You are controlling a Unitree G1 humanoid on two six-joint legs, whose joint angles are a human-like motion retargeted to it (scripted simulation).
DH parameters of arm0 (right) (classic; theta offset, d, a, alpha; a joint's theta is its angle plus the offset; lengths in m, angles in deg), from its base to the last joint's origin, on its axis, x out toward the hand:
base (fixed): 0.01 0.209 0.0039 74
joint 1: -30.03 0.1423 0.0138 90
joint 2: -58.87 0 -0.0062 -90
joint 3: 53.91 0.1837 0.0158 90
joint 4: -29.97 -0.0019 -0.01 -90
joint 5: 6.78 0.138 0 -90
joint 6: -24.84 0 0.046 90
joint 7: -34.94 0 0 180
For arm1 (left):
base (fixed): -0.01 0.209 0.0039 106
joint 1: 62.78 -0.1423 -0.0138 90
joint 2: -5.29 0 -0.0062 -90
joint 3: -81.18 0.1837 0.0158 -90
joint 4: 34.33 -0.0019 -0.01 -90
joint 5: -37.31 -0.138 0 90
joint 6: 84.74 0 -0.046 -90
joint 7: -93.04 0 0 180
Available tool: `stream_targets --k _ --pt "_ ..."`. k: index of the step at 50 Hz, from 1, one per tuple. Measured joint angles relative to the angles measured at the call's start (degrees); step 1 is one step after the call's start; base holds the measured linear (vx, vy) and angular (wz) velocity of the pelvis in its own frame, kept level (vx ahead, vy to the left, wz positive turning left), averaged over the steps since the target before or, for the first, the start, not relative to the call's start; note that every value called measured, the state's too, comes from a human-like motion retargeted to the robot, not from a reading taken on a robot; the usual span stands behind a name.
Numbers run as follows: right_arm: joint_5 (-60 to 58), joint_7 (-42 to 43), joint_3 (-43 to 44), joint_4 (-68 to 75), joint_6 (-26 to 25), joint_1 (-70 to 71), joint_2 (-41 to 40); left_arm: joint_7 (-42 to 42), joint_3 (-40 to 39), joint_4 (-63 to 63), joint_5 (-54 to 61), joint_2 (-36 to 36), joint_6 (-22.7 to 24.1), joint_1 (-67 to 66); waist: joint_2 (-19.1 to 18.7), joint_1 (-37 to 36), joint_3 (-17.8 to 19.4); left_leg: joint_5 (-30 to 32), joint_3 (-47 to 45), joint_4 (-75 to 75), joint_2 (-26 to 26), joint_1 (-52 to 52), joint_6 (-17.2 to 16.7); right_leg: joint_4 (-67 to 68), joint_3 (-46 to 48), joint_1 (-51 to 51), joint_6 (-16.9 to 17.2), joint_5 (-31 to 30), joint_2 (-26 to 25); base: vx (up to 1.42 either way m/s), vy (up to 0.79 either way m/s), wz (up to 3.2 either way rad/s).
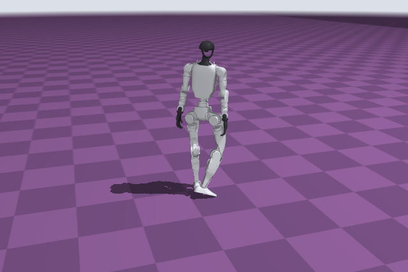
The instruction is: Upper body actions
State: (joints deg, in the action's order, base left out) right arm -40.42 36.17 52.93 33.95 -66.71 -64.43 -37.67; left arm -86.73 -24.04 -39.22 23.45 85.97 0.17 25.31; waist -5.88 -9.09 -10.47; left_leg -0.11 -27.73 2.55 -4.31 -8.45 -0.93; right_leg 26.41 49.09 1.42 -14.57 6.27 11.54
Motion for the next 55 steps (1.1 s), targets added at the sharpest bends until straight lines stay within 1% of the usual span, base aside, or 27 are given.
stream_targets --k 1,2,3,5,6,7,10,12,13,14,15,16,17,18,19,20,22,25,27,30,33,39,45,50,52,55 --pt "0.31 0.01 -0.32 -0.54 0.17 0.05 -0.1 0.11 -0.16 0.18 -0.25 0.34 -0.09 -0.49 0.0 0.37 0.27 -0.24 0.97 0.33 0.56 0.13 0.39 6.54 -6.04 -3.01 -0.25 0.29 1.57 0.47 -0.1 1.68" --pt "0.78 0.01 -0.6 -1.02 0.34 0.17 -0.26 0.21 -0.22 0.34 -0.45 0.73 -0.19 -0.84 0.05 0.63 0.58 -0.35 1.96 0.62 1.06 0.16 0.75 11.99 -12.48 -6.09 -0.23 0.19 1.96 0.53 -0.15 1.48" --pt "1.54 -0.03 -0.81 -1.36 0.49 0.42 -0.57 0.29 -0.11 0.46 -0.54 1.21 -0.3 -0.93 0.23 0.67 0.98 -0.22 2.99 0.84 1.45 0.0 1.05 15.24 -19.71 -9.29 0.35 -0.7 -0.04 0.43 -0.19 1.79" --pt "3.2 -0.6 -0.65 -2.07 0.97 0.99 -1.43 0.04 0.37 0.81 -0.68 1.96 -0.61 -0.43 -0.25 3.08 2.92 0.35 8.49 1.41 2.39 0.1 1.68 18.34 -32.2 -12.91 4.87 -1.76 -7.61 0.24 -0.22 2.44" --pt "3.89 -1.21 -0.73 -2.46 1.36 1.37 -1.93 -0.13 0.44 1.17 -0.66 2.25 -0.6 0.04 -0.13 3.76 4.16 0.73 11.0 1.44 3.09 0.45 1.96 17.46 -35.17 -12.85 6.37 -1.53 -10.15 0.14 -0.24 2.53" --pt "4.4 -1.82 -0.9 -2.87 1.73 1.68 -2.41 -0.17 0.51 1.58 -0.61 2.5 -0.54 0.47 0.05 4.37 5.24 1.14 13.47 1.41 3.81 0.77 2.19 16.11 -37.15 -12.64 7.6 -0.96 -11.89 0.19 -0.27 2.27" --pt "3.76 -3.13 -1.94 -4.06 2.46 1.83 -3.65 1.15 0.85 3.02 -0.51 2.93 -0.29 1.26 1.25 5.56 6.64 2.5 20.47 0.88 6.47 1.27 2.64 7.64 -36.12 -11.34 9.35 3.85 -11.34 0.21 -0.24 2.18" --pt "2.55 -2.96 -2.75 -4.15 2.65 1.43 -4.0 2.76 1.19 3.9 -0.7 2.64 -0.37 1.28 2.95 5.26 6.77 3.33 24.37 0.45 9.32 1.68 2.96 -1.06 -37.82 -10.71 11.35 5.78 -11.46 0.25 -0.18 2.05" --pt "1.94 -2.91 -3.1 -4.01 2.71 1.32 -4.09 3.69 1.35 4.3 -0.71 2.4 -0.45 1.32 4.14 5.16 7.06 3.77 26.4 0.15 11.18 2.14 3.16 -5.55 -39.72 -10.47 13.18 6.05 -11.51 0.25 -0.15 2.06" --pt "1.22 -3.01 -3.45 -3.83 2.77 1.31 -4.15 4.57 1.32 4.62 -0.59 2.12 -0.41 1.33 5.52 4.95 7.55 4.19 28.25 -0.22 13.19 2.82 3.33 -9.9 -41.37 -10.22 14.52 3.25 -11.13 0.2 -0.12 2.02" --pt "0.46 -3.19 -3.81 -3.62 2.83 1.35 -4.2 5.43 1.2 4.91 -0.41 1.82 -0.31 1.31 6.99 4.68 8.14 4.61 30.0 -0.63 15.26 3.61 3.5 -14.19 -42.88 -9.95 15.62 -1.1 -10.52 0.17 -0.1 1.33" --pt "-0.54 -3.55 -4.36 -3.35 2.86 1.53 -4.34 6.18 0.71 5.01 0.02 1.64 -0.09 1.1 7.31 2.87 8.23 4.75 30.19 -1.14 15.19 4.06 3.32 -12.94 -48.35 -9.45 15.0 0.76 -11.9 0.18 -0.09 0.79" --pt "-1.5 -3.95 -4.73 -3.12 2.83 1.69 -4.44 6.87 0.37 5.07 0.4 1.4 0.1 0.84 7.62 1.36 8.24 4.91 30.69 -1.52 15.33 4.38 3.21 -12.05 -49.32 -9.15 14.12 2.01 -12.31 0.2 -0.08 0.5" --pt "-2.38 -4.41 -4.73 -2.94 2.67 1.79 -4.45 7.44 0.33 5.04 0.69 1.07 0.21 0.48 7.92 0.45 8.12 5.1 31.79 -1.62 15.9 4.41 3.22 -11.89 -41.27 -9.25 12.72 2.06 -10.82 0.21 -0.06 0.8" --pt "-2.99 -4.72 -4.64 -2.81 2.49 1.85 -4.44 7.53 0.32 4.81 0.93 0.65 0.23 0.07 8.0 -0.34 8.03 5.29 32.83 -1.73 16.29 4.51 3.19 -12.67 -39.29 -8.54 13.03 1.91 -10.12 0.21 -0.04 0.97" --pt "-3.47 -4.95 -4.51 -2.71 2.3 1.89 -4.42 7.38 0.34 4.49 1.13 0.18 0.2 -0.36 7.98 -1.07 7.94 5.48 33.85 -1.85 16.6 4.63 3.14 -13.93 -40.35 -7.43 14.19 1.68 -9.81 0.21 -0.02 0.71" --pt "-3.22 -4.88 -3.77 -2.44 2.33 2.49 -4.27 5.39 -0.17 2.54 1.48 -0.56 0.32 -0.5 7.95 -3.04 7.35 5.79 34.71 -2.48 16.84 4.45 3.1 -15.56 -37.84 -6.32 14.7 1.66 -8.96 0.23 0.02 0.61" --pt "-1.68 -4.28 -3.63 -2.17 2.74 2.57 -4.08 2.91 -1.14 -0.13 1.68 -1.15 0.52 -1.97 7.65 -3.08 5.59 6.11 36.9 -2.75 17.23 3.76 3.07 -17.65 -36.07 -5.25 14.48 1.71 -9.36 0.23 0.05 0.79" --pt "-0.98 -4.42 -3.68 -2.14 2.67 2.5 -4.0 2.89 -1.01 -1.53 1.33 -1.07 0.14 -2.81 7.55 -2.29 4.86 6.39 38.23 -2.84 17.62 3.63 2.9 -18.36 -34.31 -4.5 14.25 1.95 -9.36 0.18 0.02 0.83" --pt "-0.25 -4.67 -3.85 -2.19 2.68 2.6 -4.01 2.93 -1.13 -2.49 -0.21 -0.35 -0.76 -3.03 7.61 -2.36 4.79 6.67 38.73 -2.97 17.76 3.75 2.55 -18.9 -32.26 -3.59 13.77 2.2 -9.42 0.07 -0.02 0.59" --pt "-0.69 -4.52 -3.79 -2.3 2.68 2.36 -4.03 2.73 -0.51 -1.78 -0.78 0.34 -0.71 -2.73 7.91 -3.34 5.15 6.69 38.83 -2.78 17.96 3.95 2.42 -19.39 -31.17 -2.68 13.52 2.29 -9.42 0.02 -0.07 0.37" --pt "-3.6 -3.82 -4.15 -2.64 2.44 1.71 -4.01 3.93 1.23 0.61 -0.14 1.58 -0.57 0.03 8.05 -3.33 5.89 6.57 37.91 -2.95 18.01 4.5 2.68 -18.9 -31.43 -2.66 13.45 2.1 -9.23 0.02 -0.06 -0.01" --pt "-4.65 -2.8 -4.68 -3.34 2.33 1.33 -4.06 4.94 5.84 2.33 0.64 1.66 -0.04 4.18 6.42 1.79 6.04 5.46 32.05 -3.93 15.58 4.9 2.89 -15.56 -34.97 -6.92 13.16 0.43 -9.65 -0.17 -0.1 -0.69" --pt "-4.83 -1.84 -6.31 -3.92 2.16 3.16 -4.24 6.39 9.75 3.77 0.58 2.95 0.55 6.5 5.59 5.66 7.9 2.7 22.13 -4.96 12.7 5.84 4.06 -14.03 -42.19 -11.31 11.85 -2.16 -11.96 -0.48 -0.11 -2.4" --pt "-4.97 -1.49 -6.98 -4.45 2.67 4.05 -4.06 6.56 10.04 3.94 0.33 3.63 0.5 6.79 5.19 7.7 8.46 1.33 17.18 -5.15 11.37 6.01 4.6 -14.85 -40.47 -11.89 11.73 -1.36 -11.68 -0.69 -0.01 -3.12" --pt "-4.1 -1.54 -8.11 -5.43 3.7 5.45 -3.42 6.47 8.65 3.63 0.32 4.5 0.26 6.79 4.51 12.03 9.01 -0.98 8.71 -5.59 8.87 6.73 4.58 -16.43 -33.06 -12.21 12.56 0.15 -9.58 -0.79 0.1 -3.18"
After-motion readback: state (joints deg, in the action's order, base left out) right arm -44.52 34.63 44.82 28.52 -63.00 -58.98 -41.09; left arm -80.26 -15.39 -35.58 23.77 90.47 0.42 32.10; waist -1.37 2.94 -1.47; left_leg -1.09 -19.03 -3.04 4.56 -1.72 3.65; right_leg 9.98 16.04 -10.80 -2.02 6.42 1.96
